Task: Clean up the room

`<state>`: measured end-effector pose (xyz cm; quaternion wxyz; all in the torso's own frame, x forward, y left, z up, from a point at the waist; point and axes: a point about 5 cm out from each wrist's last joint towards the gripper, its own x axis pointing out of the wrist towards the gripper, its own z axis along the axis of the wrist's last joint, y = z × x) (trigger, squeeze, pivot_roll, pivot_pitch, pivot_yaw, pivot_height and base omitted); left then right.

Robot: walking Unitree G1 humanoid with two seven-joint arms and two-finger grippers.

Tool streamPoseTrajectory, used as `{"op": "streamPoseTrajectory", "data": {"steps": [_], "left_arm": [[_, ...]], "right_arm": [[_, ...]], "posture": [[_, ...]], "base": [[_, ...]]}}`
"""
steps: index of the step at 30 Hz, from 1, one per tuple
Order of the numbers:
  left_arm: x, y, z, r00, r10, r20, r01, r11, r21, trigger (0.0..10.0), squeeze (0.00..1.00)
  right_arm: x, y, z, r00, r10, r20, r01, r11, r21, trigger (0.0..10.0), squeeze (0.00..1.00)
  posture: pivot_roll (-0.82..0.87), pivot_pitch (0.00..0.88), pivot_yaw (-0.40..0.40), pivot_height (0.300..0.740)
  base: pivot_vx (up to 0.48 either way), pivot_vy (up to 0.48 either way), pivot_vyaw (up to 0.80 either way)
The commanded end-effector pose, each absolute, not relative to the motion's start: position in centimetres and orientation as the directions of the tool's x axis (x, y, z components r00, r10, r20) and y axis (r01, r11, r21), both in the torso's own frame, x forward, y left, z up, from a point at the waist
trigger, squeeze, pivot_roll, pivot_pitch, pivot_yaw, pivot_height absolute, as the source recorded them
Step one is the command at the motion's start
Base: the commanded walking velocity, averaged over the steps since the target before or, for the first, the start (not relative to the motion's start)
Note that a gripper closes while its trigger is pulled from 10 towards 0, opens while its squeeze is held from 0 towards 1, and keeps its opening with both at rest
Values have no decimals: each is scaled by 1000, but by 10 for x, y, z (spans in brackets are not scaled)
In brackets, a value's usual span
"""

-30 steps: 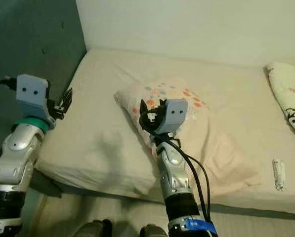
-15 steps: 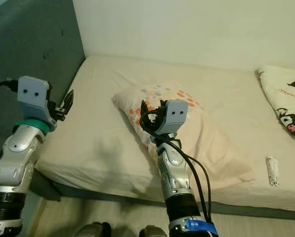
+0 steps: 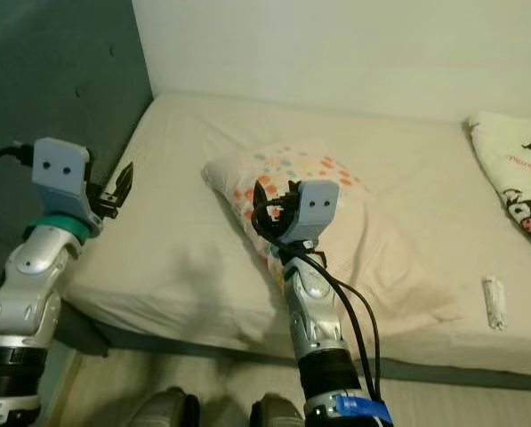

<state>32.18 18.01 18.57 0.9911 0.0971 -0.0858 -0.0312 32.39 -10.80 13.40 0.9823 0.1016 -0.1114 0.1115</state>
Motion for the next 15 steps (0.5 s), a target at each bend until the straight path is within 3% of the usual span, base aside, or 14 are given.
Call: {"op": "streamPoseTrajectory", "data": {"steps": [1, 15], "left_arm": [[320, 179, 181, 986, -80, 149, 50, 979, 196, 10000, 0], [320, 179, 180, 987, -76, 144, 47, 979, 197, 10000, 0]], "right_arm": [[322, -109, 130, 954, 192, 229, -235, 955, 179, 10000, 0], [325, -115, 138, 952, 169, 253, -214, 964, 159, 10000, 0]], "posture": [[40, 14, 35, 625], [40, 16, 37, 565]], "base": [[0, 0, 0], [0, 0, 0]]}}
